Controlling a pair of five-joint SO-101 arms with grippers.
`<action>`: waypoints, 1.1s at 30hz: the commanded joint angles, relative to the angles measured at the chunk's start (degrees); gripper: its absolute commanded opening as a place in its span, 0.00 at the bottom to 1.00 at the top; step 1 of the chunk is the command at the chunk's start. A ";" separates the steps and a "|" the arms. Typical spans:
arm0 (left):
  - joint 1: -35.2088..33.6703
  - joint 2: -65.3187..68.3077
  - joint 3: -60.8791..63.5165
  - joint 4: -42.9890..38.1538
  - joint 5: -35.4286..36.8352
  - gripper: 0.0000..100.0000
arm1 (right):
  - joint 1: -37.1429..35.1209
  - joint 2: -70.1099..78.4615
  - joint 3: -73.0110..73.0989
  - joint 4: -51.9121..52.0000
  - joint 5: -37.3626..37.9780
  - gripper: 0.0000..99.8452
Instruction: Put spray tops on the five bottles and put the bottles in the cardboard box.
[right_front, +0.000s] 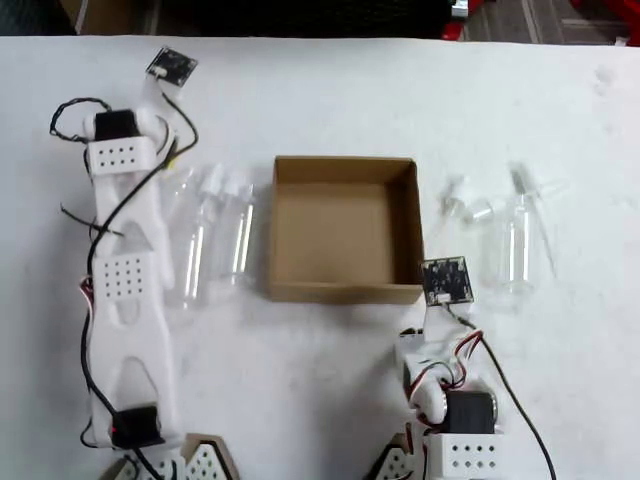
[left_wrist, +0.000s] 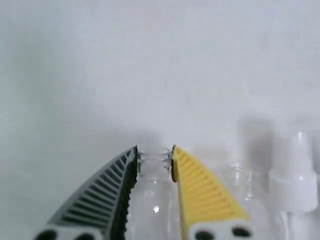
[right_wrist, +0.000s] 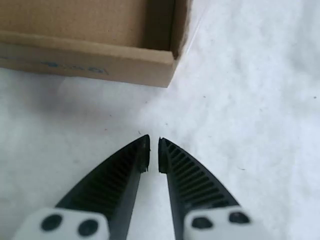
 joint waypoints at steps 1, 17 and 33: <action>3.12 -6.73 -2.55 5.27 -0.70 0.02 | 0.04 -0.04 0.53 0.31 0.53 0.01; 8.31 -37.32 -2.11 14.15 10.64 0.02 | 0.04 -0.04 0.53 0.31 0.44 0.01; 19.03 -89.63 41.14 12.22 15.38 0.02 | 0.04 -0.04 0.53 0.31 0.44 0.01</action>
